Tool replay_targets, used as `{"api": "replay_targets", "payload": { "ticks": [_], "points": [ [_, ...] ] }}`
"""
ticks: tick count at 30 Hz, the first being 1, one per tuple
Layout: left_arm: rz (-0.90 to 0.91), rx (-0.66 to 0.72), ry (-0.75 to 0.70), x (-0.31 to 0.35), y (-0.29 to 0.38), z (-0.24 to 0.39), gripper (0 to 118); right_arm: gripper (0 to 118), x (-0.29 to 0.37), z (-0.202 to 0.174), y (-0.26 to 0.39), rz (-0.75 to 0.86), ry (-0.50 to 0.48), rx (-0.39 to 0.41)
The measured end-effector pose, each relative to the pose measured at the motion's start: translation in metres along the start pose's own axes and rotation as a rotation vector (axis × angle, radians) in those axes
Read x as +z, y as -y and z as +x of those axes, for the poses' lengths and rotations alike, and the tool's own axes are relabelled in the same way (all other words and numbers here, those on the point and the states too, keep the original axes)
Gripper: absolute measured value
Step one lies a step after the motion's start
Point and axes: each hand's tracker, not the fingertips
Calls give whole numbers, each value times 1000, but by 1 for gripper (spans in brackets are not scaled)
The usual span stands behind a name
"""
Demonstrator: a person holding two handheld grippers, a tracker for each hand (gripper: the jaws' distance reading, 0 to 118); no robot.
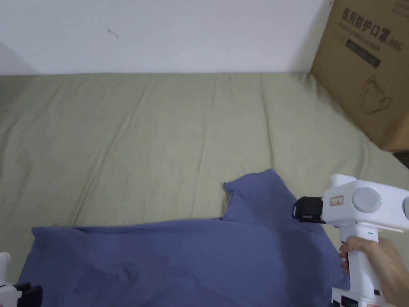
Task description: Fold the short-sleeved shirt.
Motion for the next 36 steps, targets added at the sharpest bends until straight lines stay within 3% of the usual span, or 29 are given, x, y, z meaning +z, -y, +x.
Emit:
{"api": "replay_targets", "payload": {
  "ticks": [5,6,7,9,10,11,13,16,20,21,23,24,25,26,27,29,30,31,32,33,34,35,36],
  "points": [
    [-20,-17,-36,-18,2,-6,0,87,-43,-2,2,-75,46,52],
    [-26,-23,-34,-20,3,-8,0,81,-43,-2,4,-62,51,52],
    [-40,-24,-37,-21,3,-10,0,62,-36,-5,5,-52,58,57],
    [-42,-25,-36,-22,5,-15,0,0,-24,-10,3,-11,118,120],
    [-45,-21,-39,-23,5,-18,0,0,-19,-10,2,12,101,126],
    [-46,-16,-41,-23,4,-21,0,0,-14,-10,-3,25,79,64],
    [-41,6,-49,-23,2,-25,0,0,-14,-6,-5,-17,12,23],
    [-22,17,-51,-14,-1,-30,0,0,-6,-13,-9,7,49,70],
    [18,32,-48,-17,-24,-37,0,0,7,-18,-18,24,21,106],
    [36,55,-55,-19,-33,-37,9,0,9,-18,-18,33,25,113],
    [52,68,-48,-31,-56,-36,38,0,8,-21,-18,30,30,127],
    [66,63,-33,-35,-62,-36,74,0,8,-21,-18,28,31,129],
    [67,74,-26,-51,-81,-35,98,0,6,-20,-19,23,33,130],
    [45,82,-18,-62,-95,-33,107,0,6,-19,-18,21,36,130],
    [26,81,-5,-72,-105,-33,108,0,5,-20,-18,18,36,129],
    [-26,71,-4,-99,-127,-31,107,0,4,-19,-18,14,36,131],
    [-57,53,-26,-112,-134,-30,99,0,4,-19,-18,12,37,135],
    [-88,42,-40,-125,-138,-30,75,0,4,-19,-18,11,37,138],
    [-129,37,-44,-137,-138,-30,36,0,5,-19,-18,11,36,137],
    [-177,54,-58,-147,-135,-29,19,0,5,-19,-18,11,33,135],
    [-206,61,-72,-153,-128,-27,15,0,5,-19,-19,9,30,131],
    [-135,-1,-67,-144,-125,-22,3,0,7,-19,-18,9,26,130],
    [-127,-34,-78,-134,-125,-17,3,0,9,-20,-19,10,25,133]
  ]
}}
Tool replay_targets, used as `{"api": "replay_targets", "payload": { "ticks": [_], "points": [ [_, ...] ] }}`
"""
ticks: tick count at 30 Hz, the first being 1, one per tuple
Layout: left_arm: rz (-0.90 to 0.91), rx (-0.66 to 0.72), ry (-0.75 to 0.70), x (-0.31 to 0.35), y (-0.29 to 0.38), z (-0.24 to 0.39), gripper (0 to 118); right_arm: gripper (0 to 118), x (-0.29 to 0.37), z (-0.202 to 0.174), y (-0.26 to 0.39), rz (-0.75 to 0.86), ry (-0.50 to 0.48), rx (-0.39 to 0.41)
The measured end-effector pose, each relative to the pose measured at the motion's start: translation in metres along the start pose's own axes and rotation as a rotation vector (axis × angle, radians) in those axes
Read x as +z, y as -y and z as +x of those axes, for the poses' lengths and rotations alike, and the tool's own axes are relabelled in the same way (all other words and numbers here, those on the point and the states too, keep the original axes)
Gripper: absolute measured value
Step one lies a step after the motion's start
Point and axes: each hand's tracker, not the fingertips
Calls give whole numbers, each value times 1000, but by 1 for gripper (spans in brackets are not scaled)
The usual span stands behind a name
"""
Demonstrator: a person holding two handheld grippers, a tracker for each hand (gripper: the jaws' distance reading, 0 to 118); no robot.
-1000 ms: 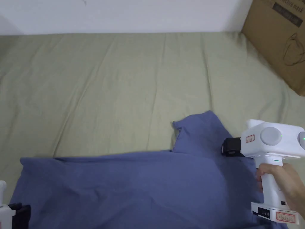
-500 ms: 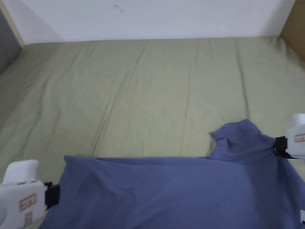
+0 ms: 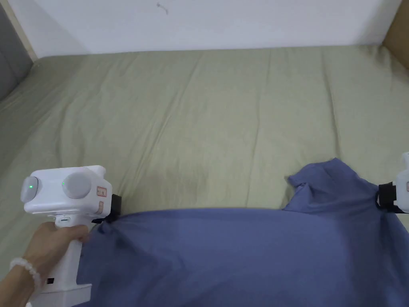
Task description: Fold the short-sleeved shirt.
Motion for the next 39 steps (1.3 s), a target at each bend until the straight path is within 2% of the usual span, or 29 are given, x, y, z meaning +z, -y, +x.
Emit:
{"api": "replay_targets", "payload": {
  "ticks": [3,5,14,21,25,27,28,29,30,31,32,33,34,35,36,37,39],
  "points": [
    [-17,-80,-12,12,3,8,3,0,12,1,-3,16,-13,-1],
    [-12,-67,-5,25,3,7,3,0,24,1,-4,29,-26,-12],
    [213,-90,32,161,34,-10,3,0,119,6,21,140,-41,7],
    [228,-109,46,210,143,-23,3,0,198,27,130,150,-58,18],
    [108,-142,10,182,225,-25,3,0,189,31,215,32,-31,25],
    [45,-103,14,161,250,-29,3,0,169,34,245,-31,-24,26],
    [23,-72,43,150,262,-32,4,0,157,33,260,-79,11,21],
    [21,-46,52,143,268,-33,7,0,147,33,272,-76,17,15],
    [7,-28,37,140,271,-33,15,1,140,33,279,-87,12,11],
    [11,-21,36,139,273,-33,26,10,134,33,285,-107,20,-11],
    [27,-27,43,141,274,-34,47,26,132,33,289,-89,15,-21],
    [29,-26,41,139,271,-37,86,49,134,31,289,-84,19,-27],
    [32,-27,36,142,269,-38,86,49,139,28,285,-79,47,-35],
    [42,-36,22,146,267,-38,94,55,146,27,282,-68,52,-30],
    [73,-38,19,153,266,-41,104,66,152,26,278,-48,53,-21],
    [110,-28,22,163,262,-42,109,76,161,24,273,-13,59,-10],
    [123,11,23,173,255,-47,108,76,179,20,260,41,55,-6]
  ]
}}
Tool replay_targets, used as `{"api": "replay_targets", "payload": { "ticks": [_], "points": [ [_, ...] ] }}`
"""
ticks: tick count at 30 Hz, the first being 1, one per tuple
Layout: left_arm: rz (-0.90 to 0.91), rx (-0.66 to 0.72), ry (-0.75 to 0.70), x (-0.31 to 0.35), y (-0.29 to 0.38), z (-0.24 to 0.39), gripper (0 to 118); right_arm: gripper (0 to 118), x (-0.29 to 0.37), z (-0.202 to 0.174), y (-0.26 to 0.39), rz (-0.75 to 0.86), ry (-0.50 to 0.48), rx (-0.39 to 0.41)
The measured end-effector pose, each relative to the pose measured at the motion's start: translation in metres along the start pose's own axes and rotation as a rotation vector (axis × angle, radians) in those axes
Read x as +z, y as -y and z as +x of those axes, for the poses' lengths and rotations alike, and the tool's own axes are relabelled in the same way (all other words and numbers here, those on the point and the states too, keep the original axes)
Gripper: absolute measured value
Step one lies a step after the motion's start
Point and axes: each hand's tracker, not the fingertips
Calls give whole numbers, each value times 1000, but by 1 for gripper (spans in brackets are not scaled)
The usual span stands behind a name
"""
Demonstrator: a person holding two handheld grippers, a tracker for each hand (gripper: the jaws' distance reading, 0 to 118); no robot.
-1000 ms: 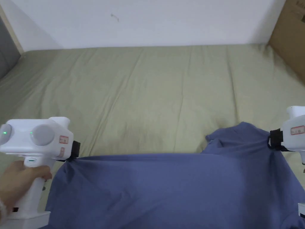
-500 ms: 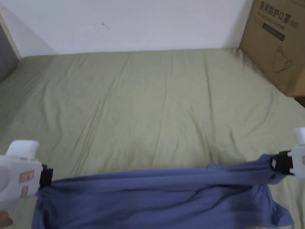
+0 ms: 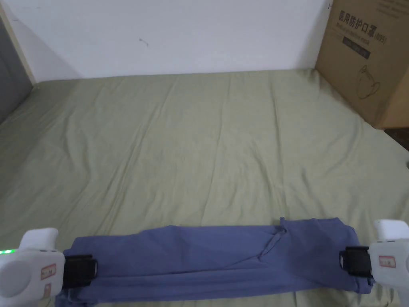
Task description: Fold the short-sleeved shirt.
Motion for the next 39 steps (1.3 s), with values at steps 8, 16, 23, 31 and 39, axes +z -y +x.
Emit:
{"api": "replay_targets", "payload": {
  "ticks": [8,16,23,31,39],
  "points": [
    [97,47,99,29,0,6,0,0,40,-56,-20,196,-76,12],
    [38,220,206,13,19,-27,37,0,0,-102,-1,126,-158,15],
    [49,419,338,3,18,-70,111,0,-1,-126,-14,146,-188,30],
    [-155,585,523,-72,30,-77,98,0,-7,-151,-13,105,-212,43],
    [-114,730,558,-74,41,-100,6,0,-13,-157,-10,60,-247,9]
  ]
}}
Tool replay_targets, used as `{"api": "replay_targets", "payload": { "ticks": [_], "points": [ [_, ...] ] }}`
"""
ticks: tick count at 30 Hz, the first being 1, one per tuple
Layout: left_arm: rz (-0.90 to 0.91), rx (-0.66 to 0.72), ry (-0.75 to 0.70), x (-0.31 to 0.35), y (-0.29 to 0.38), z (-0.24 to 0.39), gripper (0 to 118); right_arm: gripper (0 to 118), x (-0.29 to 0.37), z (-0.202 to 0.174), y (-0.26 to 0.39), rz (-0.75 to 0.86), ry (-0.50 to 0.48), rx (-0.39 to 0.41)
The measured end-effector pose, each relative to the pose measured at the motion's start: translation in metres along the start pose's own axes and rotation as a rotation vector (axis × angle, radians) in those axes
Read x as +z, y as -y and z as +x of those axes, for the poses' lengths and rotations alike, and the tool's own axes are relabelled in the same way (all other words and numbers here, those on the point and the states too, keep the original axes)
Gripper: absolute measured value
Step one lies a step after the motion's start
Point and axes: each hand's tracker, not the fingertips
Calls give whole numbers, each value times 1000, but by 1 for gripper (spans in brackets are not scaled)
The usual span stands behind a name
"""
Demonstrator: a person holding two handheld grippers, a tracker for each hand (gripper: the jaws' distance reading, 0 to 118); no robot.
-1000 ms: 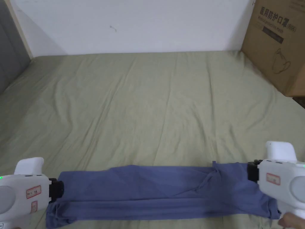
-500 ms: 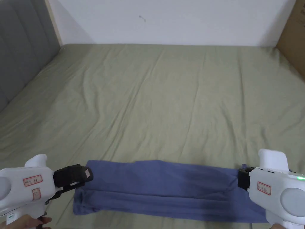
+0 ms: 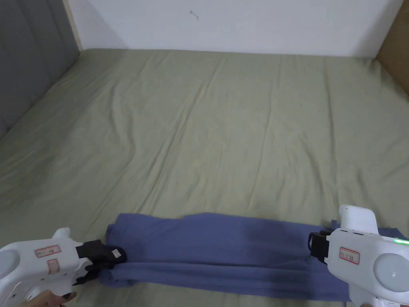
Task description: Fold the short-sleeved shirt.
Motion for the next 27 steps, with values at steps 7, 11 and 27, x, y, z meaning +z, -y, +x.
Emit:
{"api": "replay_targets", "payload": {
  "ticks": [7,11,27],
  "points": [
    [24,-119,-53,14,-3,46,6,0,9,11,-4,23,-2,-15],
    [73,-300,-32,35,7,116,6,0,19,23,-5,50,-3,-36],
    [-247,-842,85,-126,152,303,8,0,43,109,7,107,3,-233]
  ]
}}
